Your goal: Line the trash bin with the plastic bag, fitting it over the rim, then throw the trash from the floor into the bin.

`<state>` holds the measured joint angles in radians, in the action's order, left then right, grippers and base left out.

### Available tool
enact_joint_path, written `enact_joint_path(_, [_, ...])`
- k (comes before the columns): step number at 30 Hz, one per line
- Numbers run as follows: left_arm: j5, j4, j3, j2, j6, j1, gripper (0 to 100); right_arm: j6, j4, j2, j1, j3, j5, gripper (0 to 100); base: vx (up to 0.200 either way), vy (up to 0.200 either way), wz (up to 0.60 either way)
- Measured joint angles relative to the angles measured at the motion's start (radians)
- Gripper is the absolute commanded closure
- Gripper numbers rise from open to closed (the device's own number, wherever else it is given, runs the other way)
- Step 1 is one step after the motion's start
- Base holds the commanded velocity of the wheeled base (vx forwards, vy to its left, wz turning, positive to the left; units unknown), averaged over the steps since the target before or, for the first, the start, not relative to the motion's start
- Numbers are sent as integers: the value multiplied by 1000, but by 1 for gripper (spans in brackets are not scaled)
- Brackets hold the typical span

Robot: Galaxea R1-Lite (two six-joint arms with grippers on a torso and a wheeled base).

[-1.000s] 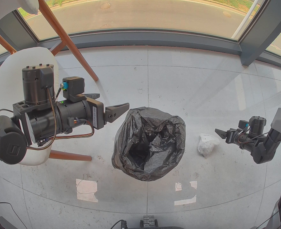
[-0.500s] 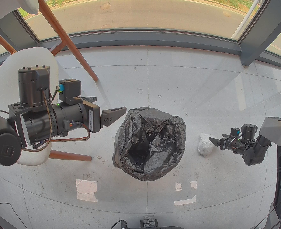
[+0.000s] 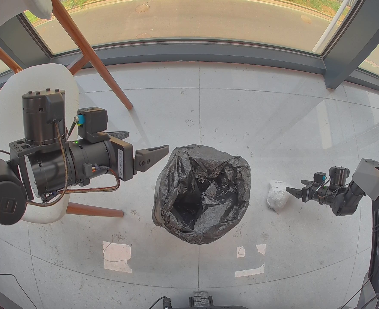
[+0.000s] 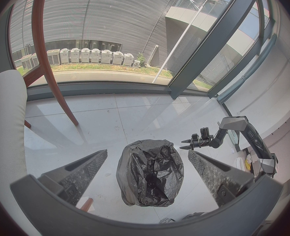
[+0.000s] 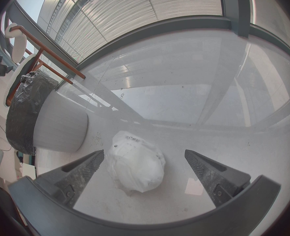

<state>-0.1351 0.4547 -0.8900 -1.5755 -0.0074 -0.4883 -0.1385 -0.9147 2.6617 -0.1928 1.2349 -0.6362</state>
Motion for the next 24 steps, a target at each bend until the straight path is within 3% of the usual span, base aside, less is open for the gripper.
enact_joint_path(4, [0,1,6,0,10,-3,0,-44,25,6,-13,3,-50,0,0,0,0])
enact_joint_path(23, [0,7,29,-1,32,-4,0,-62,182,19,-11,87,-99,0,0,0,0])
enact_joint_path(24, [0,7,30,-1,32,-4,0,-62,189,21,-10,95,-99,100,0,0,0])
